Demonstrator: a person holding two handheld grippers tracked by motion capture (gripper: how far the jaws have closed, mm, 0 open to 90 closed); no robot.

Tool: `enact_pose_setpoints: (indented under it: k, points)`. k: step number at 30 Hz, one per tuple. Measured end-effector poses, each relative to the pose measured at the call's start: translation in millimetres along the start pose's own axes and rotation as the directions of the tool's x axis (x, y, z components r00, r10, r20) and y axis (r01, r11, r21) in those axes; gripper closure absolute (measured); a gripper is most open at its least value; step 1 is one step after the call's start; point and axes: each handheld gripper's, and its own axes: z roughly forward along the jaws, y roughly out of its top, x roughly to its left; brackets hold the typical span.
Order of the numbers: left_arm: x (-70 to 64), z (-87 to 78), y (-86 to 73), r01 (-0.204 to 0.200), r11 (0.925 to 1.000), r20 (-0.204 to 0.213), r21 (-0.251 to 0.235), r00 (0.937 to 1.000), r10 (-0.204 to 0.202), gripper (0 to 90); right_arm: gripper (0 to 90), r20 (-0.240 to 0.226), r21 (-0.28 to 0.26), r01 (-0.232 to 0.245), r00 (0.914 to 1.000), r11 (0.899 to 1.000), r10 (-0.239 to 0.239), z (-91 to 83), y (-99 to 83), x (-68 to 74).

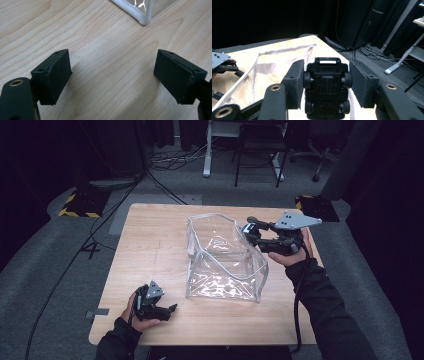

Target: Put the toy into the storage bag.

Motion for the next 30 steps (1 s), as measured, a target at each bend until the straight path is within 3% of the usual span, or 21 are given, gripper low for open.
enact_pose_setpoints:
  k: [12,30]
  points:
    - [-0.2,0.0,-0.1,0.002,1.0,0.0,0.0,1.0,-0.002,14.7,48.3,-0.067,0.013,0.026,0.9974,1.0,-0.025,14.2,3.0,11.4]
    - [-0.5,0.2,-0.3,0.006,1.0,0.003,-0.004,1.0,-0.006,14.8,48.3,-0.113,0.106,0.082,0.9911,0.991,-0.07,29.8,-4.0,22.2]
